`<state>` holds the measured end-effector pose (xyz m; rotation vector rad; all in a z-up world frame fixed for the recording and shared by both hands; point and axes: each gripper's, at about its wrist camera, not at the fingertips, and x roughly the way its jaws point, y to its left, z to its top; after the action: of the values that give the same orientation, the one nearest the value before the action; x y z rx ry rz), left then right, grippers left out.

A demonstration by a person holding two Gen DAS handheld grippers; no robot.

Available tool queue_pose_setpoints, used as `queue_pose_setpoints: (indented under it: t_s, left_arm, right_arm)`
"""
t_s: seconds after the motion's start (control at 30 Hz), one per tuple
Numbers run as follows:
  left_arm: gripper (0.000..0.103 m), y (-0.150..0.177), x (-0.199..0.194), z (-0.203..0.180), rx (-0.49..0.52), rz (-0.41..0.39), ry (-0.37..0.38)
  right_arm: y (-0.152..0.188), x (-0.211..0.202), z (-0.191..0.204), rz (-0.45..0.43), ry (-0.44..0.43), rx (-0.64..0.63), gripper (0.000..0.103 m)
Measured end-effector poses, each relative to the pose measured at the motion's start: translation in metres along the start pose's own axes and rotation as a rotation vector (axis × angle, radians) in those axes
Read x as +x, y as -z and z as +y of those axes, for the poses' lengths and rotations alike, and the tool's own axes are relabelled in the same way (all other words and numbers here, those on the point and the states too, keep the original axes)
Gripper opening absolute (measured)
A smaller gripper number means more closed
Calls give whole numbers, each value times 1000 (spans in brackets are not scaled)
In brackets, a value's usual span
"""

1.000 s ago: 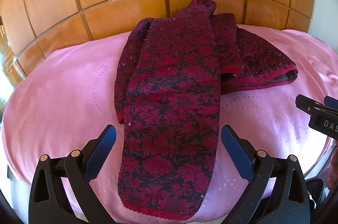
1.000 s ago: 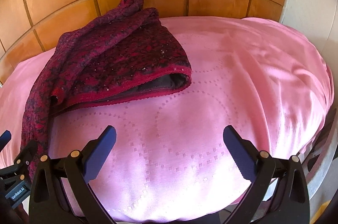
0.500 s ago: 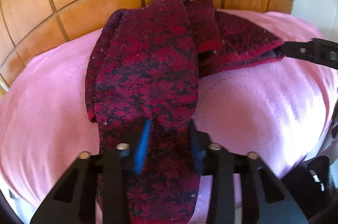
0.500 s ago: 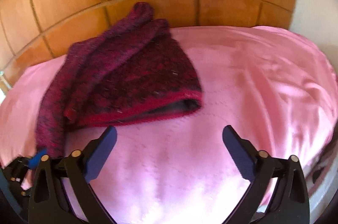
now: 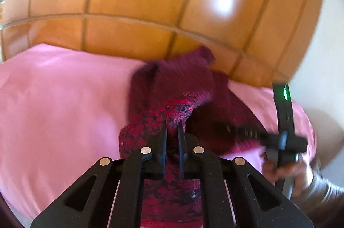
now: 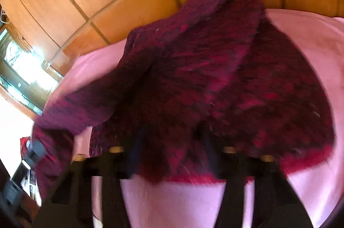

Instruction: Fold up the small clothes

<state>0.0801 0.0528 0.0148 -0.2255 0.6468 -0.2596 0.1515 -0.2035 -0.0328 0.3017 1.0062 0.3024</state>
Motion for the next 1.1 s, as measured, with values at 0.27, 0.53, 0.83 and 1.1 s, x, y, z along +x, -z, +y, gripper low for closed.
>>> queue_pose_setpoints:
  t_s: [0.27, 0.53, 0.83, 1.1]
  left_arm:
    - [6, -85, 25, 92, -134, -85, -220]
    - [6, -143, 87, 180, -249, -34, -534]
    - [57, -154, 102, 226, -350, -17, -664]
    - [74, -88, 82, 177, -321, 7, -275]
  right_arm:
    - [-38, -77, -16, -233, 112, -66, 11]
    - [-103, -123, -151, -331, 319, 209, 11]
    - [-150, -112, -285, -282, 535, 447, 27]
    - [-116, -129, -265, -350, 490, 385, 71]
